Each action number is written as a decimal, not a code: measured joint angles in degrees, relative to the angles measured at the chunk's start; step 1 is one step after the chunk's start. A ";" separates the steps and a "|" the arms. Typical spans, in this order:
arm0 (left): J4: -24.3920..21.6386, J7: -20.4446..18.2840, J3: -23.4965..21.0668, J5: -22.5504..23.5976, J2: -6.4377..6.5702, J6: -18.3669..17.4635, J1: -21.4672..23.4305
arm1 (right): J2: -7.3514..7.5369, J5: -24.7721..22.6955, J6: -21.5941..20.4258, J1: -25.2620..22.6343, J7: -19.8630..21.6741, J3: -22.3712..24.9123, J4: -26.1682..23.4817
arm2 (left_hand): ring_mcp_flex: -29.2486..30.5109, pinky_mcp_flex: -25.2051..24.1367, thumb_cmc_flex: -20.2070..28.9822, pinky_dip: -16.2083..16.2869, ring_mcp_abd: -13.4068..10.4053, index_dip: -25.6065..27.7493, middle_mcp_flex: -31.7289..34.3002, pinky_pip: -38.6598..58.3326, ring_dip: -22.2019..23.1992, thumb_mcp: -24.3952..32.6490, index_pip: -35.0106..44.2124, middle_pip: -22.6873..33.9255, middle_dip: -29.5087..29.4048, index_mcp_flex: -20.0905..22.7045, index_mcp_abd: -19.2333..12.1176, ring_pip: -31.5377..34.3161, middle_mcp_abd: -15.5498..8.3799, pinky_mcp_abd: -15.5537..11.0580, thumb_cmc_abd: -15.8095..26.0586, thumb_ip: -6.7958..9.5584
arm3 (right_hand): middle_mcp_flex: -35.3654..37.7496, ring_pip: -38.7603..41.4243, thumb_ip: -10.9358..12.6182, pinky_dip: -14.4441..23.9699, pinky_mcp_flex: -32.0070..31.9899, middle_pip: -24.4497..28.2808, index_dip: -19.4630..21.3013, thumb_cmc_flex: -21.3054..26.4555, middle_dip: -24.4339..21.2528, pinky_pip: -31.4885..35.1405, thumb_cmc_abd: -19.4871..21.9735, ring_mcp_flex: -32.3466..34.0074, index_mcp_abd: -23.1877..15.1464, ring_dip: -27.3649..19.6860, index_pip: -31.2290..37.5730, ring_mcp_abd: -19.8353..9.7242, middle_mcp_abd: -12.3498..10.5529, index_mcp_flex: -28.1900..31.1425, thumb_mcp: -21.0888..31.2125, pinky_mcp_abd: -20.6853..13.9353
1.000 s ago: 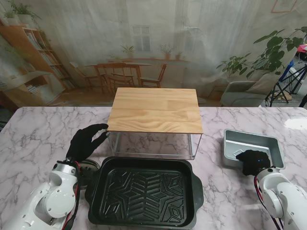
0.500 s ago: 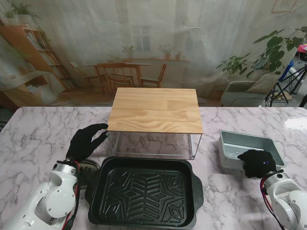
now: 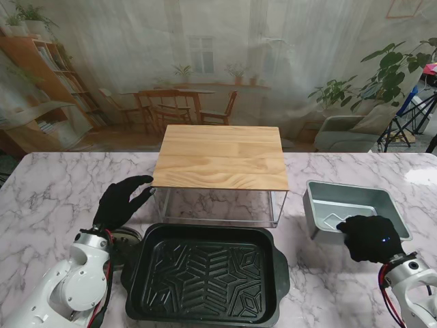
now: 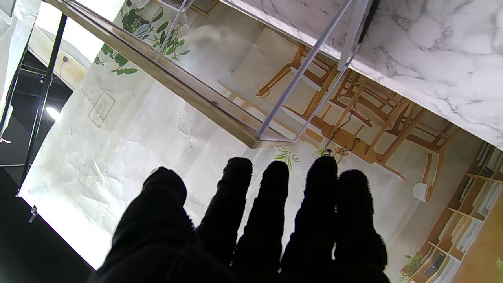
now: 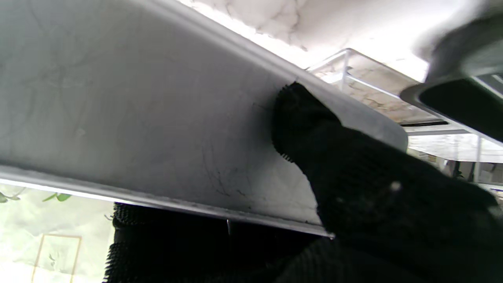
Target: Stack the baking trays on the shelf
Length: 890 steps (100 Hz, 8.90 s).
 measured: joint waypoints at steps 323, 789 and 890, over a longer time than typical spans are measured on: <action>0.49 1.17 -1.12 0.04 -0.10 -2.29 0.28 | 3.98 25.58 4.82 17.24 39.86 -36.38 -12.22 | 0.02 0.01 0.00 -0.02 -0.01 0.00 0.00 0.00 0.00 0.00 0.46 0.40 0.00 0.01 -0.01 0.00 -0.01 0.00 0.00 0.00 | 0.05 5.34 -1.33 1.52 2.85 -0.42 0.63 0.75 -0.08 6.20 0.24 0.80 5.77 -0.16 -2.06 2.25 4.07 2.10 -0.16 3.39; 10.12 -7.75 -10.35 13.57 3.29 1.43 1.89 | -4.11 27.88 11.58 4.19 -2.31 -13.51 -1.00 | -4.85 0.23 -0.09 -3.62 -5.36 -5.51 -17.80 -7.06 -3.66 -0.80 -9.81 -6.73 -8.75 -16.72 -0.33 -4.90 -2.33 -6.37 -10.44 0.00 | -36.09 -17.22 17.59 5.67 -45.02 -14.92 -10.80 -17.48 -16.84 -18.15 30.00 -41.37 3.75 -13.91 -11.41 5.65 7.50 -27.42 -28.01 11.54; 14.10 -12.93 -10.63 15.29 4.58 9.77 2.21 | -3.97 27.87 12.49 5.15 -1.15 -14.38 -0.62 | 6.85 12.73 10.95 0.78 -6.13 -3.40 -2.86 7.31 12.29 4.63 -3.36 4.84 4.33 -8.45 0.90 4.97 -1.48 -6.43 -10.98 0.14 | -36.76 -17.22 17.59 6.46 -45.02 -14.92 -10.80 -17.48 -16.84 -18.86 30.00 -41.39 3.75 -13.91 -11.41 5.64 7.50 -27.42 -28.01 11.49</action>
